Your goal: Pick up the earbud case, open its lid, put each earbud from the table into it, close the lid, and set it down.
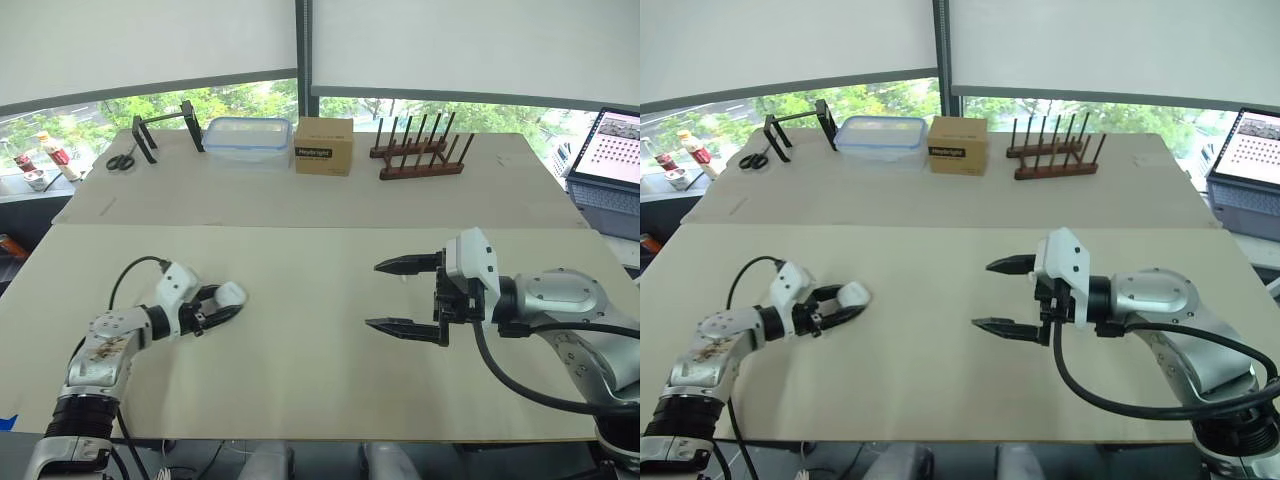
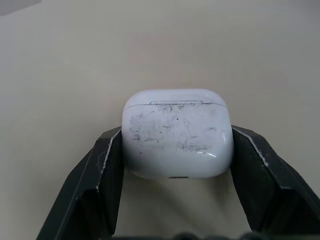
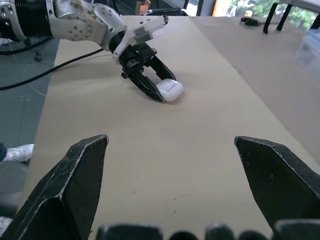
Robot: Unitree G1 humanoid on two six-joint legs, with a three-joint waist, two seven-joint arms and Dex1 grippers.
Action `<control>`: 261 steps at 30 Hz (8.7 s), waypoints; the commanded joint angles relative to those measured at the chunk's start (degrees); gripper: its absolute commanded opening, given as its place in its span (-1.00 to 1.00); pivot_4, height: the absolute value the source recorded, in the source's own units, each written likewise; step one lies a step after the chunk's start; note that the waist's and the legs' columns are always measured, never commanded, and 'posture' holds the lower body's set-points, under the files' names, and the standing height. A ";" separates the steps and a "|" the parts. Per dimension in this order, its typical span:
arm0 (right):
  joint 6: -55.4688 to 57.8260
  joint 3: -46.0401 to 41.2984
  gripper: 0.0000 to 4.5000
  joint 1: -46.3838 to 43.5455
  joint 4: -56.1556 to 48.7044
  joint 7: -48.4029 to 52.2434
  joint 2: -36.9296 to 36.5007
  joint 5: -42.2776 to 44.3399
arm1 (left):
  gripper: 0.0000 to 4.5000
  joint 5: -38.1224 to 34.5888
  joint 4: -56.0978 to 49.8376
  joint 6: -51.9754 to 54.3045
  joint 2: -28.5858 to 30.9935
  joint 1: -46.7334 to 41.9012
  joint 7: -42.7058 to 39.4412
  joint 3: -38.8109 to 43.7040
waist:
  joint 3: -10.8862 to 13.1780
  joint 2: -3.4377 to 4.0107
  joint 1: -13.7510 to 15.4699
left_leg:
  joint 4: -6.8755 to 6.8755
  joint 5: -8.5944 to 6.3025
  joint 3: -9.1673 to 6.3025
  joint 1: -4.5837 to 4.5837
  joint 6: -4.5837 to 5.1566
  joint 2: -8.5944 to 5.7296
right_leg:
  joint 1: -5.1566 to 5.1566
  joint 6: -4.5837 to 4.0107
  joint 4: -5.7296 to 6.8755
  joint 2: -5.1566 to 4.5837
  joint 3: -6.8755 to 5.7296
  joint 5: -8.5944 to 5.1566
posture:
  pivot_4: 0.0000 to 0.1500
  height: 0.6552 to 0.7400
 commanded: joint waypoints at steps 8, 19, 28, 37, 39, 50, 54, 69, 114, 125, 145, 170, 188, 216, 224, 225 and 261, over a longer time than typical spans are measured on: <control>32.40 -2.78 1.00 -13.72 4.79 -24.62 13.78 22.87 | 0.13 -0.25 -12.87 -15.95 -6.60 -8.08 -3.79 -5.89 | -0.02 0.00 -1.07 | -0.03 0.12 0.03 -0.78 -0.18 -0.01 | -1.05 -0.06 0.30 0.09 0.12 0.08 | 1.00 1.00; 40.03 -5.98 1.00 -19.01 13.67 -35.10 21.61 33.49 | 0.13 0.12 -13.22 -24.85 -7.98 -8.62 -4.79 -8.11 | -0.02 0.01 -0.74 | 0.05 0.13 0.00 -0.81 -0.17 -0.10 | -0.99 -0.02 0.28 0.07 0.05 0.11 | 1.00 1.00; 40.65 -6.39 0.50 -19.74 16.70 -38.30 21.09 38.72 | 0.13 0.64 -13.37 -26.63 -7.41 -7.94 -4.22 -8.33 | -0.02 0.01 -0.97 | 0.04 0.13 0.00 -0.80 -0.17 -0.08 | -0.99 -0.02 0.29 0.10 0.04 0.11 | 1.00 1.00; 40.64 -5.34 -0.67 -19.77 17.83 -38.62 20.18 40.44 | 0.13 1.10 -13.68 -27.92 -7.96 -8.59 -3.01 -8.61 | -0.02 0.01 -1.01 | 0.04 0.13 0.00 -0.79 -0.17 -0.08 | -0.99 -0.02 0.29 0.11 0.04 0.11 | 1.00 1.00; 40.55 -5.25 -0.67 -20.00 18.24 -38.57 20.18 40.61 | 0.13 1.62 -13.45 -28.80 -8.25 -8.67 -2.44 -8.54 | -0.02 0.01 -0.98 | 0.04 0.13 0.00 -0.80 -0.17 -0.08 | -0.99 -0.02 0.29 0.11 0.04 0.11 | 1.00 1.00; 32.77 5.08 -0.67 -23.94 14.03 -27.66 10.93 23.78 | 1.00 -0.50 -10.30 -17.49 -2.96 -11.41 -4.68 -7.80 | -0.01 0.03 -1.02 | 0.04 0.13 0.01 -0.78 -0.16 -0.09 | -0.99 -0.02 0.28 0.11 0.02 0.11 | 1.00 1.00; 21.90 14.74 -0.67 -26.44 12.55 -18.51 3.66 8.88 | 1.00 -2.28 -10.68 -3.36 2.34 -12.70 -8.52 -9.60 | -0.01 0.03 -1.45 | 0.05 0.13 0.00 -0.79 -0.16 -0.09 | -0.99 -0.01 0.25 0.15 -0.05 0.10 | 1.00 1.00; 1.41 28.75 -0.67 -27.52 10.09 -1.80 -1.69 -20.83 | 1.00 2.44 -11.44 7.31 -0.34 -22.22 -10.63 -17.69 | 0.01 0.03 -2.21 | 0.08 0.13 -0.02 -0.86 -0.17 -0.09 | -1.04 -0.01 0.26 0.13 -0.06 0.10 | 1.00 1.00; -0.03 26.78 -0.67 -24.54 8.97 6.18 1.22 -30.39 | 0.97 4.34 -9.85 6.22 -3.00 -23.98 -16.10 -18.81 | 0.01 0.03 -2.00 | 0.17 0.14 -0.04 -0.86 -0.17 -0.13 | -1.02 -0.01 0.29 0.10 -0.06 0.10 | 1.00 1.00; -0.60 26.59 -0.67 -24.40 8.73 6.65 1.91 -31.13 | 0.16 4.11 -9.79 7.24 -3.77 -24.20 -16.86 -19.29 | 0.01 0.03 -2.04 | 0.18 0.14 -0.04 -0.86 -0.17 -0.12 | -1.03 -0.01 0.30 0.11 -0.06 0.10 | 1.00 1.00; -13.61 18.79 0.53 -19.91 8.36 7.15 0.81 -31.00 | -0.77 0.88 -6.03 4.69 -4.29 -16.64 -14.61 -14.26 | 0.01 0.03 -2.05 | 0.18 0.14 -0.03 -0.83 -0.17 -0.11 | -1.02 -0.01 0.31 0.11 -0.05 0.10 | 1.00 1.00; -21.72 16.14 0.53 -16.38 11.48 5.92 3.80 -33.70 | -0.77 -6.40 -7.71 1.18 -11.06 -9.59 -11.82 -8.66 | 0.01 0.03 -0.94 | 0.25 0.14 -0.01 -0.82 -0.18 -0.12 | -1.00 -0.01 0.34 0.09 -0.03 0.10 | 1.00 1.00; -19.46 16.54 0.53 -18.21 12.16 4.18 6.72 -35.65 | -0.77 -6.43 -8.41 1.89 -10.28 -9.75 -12.63 -9.43 | 0.01 0.03 -0.87 | 0.25 0.14 -0.01 -0.81 -0.18 -0.12 | -0.99 -0.01 0.34 0.10 -0.03 0.10 | 1.00 1.00; -14.75 -6.13 0.53 7.92 1.64 -0.19 1.14 -26.40 | -0.77 -6.64 -9.61 0.63 -9.72 -7.41 -5.85 -5.13 | 0.00 0.03 -0.14 | 0.25 0.14 -0.06 -0.76 -0.17 -0.11 | -0.90 -0.01 0.34 0.10 -0.07 0.10 | 1.00 1.00; -29.08 -20.26 0.53 38.78 1.84 -8.25 8.73 -29.82 | -0.77 -6.49 -9.06 -0.70 -9.28 -5.73 -4.06 -3.32 | -0.01 0.06 0.16 | 0.24 0.13 0.15 -0.59 -0.17 -0.11 | -0.72 -0.01 0.33 0.10 0.07 0.10 | 1.00 1.00; -29.84 -21.00 0.53 40.26 2.21 -8.83 9.38 -29.78 | -0.77 -6.48 -9.01 -0.75 -9.21 -5.59 -4.08 -3.27 | -0.02 0.07 0.08 | 0.23 0.13 0.18 -0.55 -0.16 -0.11 | -0.71 0.00 0.33 0.10 0.11 0.10 | 1.00 1.00; -10.88 1.26 1.00 3.05 27.03 -48.51 37.10 -41.96 | -0.77 -5.59 -10.48 1.33 -7.85 -6.04 -3.52 -5.80 | -0.04 0.09 -1.17 | 0.03 0.15 0.69 -0.57 -0.20 -0.08 | -0.94 -0.02 0.37 0.10 0.16 0.11 | 1.00 1.00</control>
